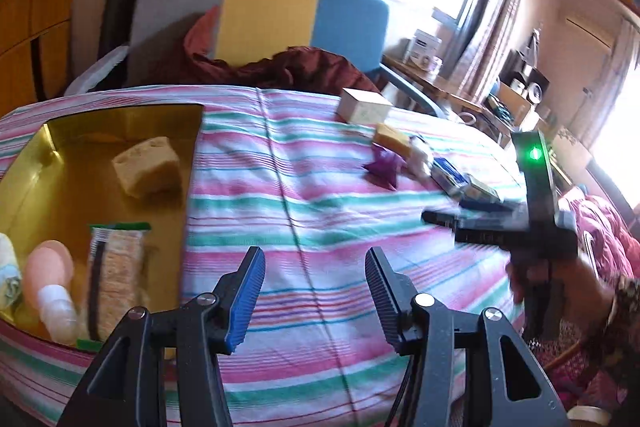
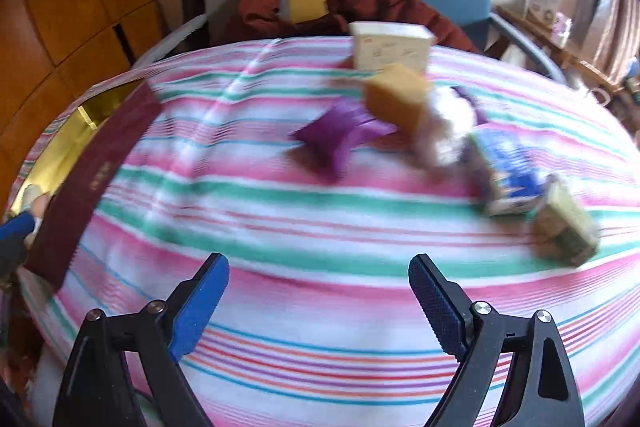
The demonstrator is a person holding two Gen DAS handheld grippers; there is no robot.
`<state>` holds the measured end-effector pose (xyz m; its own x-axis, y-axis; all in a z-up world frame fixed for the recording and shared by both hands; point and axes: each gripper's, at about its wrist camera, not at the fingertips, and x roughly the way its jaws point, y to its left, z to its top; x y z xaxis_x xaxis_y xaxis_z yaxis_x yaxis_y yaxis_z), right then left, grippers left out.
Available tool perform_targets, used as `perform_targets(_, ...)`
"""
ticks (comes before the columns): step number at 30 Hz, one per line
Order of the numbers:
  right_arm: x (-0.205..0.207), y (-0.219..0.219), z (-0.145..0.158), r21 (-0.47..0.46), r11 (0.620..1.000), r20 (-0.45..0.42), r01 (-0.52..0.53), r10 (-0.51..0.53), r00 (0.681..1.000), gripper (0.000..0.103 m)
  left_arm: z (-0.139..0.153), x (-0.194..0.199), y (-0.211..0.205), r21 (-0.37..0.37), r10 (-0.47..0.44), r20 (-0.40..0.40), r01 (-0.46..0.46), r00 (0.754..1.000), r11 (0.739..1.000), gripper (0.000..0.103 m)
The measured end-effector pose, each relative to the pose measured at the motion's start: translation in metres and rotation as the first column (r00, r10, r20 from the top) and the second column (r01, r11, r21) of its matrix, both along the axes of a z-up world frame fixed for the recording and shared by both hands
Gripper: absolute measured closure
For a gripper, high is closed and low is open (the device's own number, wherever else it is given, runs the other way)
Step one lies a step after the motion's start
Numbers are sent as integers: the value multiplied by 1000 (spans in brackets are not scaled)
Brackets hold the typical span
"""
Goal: Organize objects
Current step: 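Move both grippers back toward the remaining items on the tablecloth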
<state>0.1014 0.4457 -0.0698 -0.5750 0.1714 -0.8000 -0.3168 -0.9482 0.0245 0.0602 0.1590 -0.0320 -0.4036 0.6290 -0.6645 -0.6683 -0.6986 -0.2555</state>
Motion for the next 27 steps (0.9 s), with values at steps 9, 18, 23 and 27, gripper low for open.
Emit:
perform_targets(9, 24, 127, 14, 113, 972, -30, 208, -206, 978, 9, -20, 28, 28, -54, -87, 17, 87, 996, 995, 50)
perform_targets(18, 30, 161, -12, -298, 921, 18, 249, -256, 967, 9, -34, 34, 37, -79, -101, 43, 104, 994, 991, 50)
perform_targets(23, 27, 139, 0, -176, 963, 9, 203, -205, 979, 11, -35, 32, 38, -84, -94, 45, 97, 995, 992, 50)
perform_targets(27, 17, 133, -4, -81, 983, 64, 166, -161, 985, 11, -38, 34, 41, -95, -104, 50, 109, 993, 990, 50)
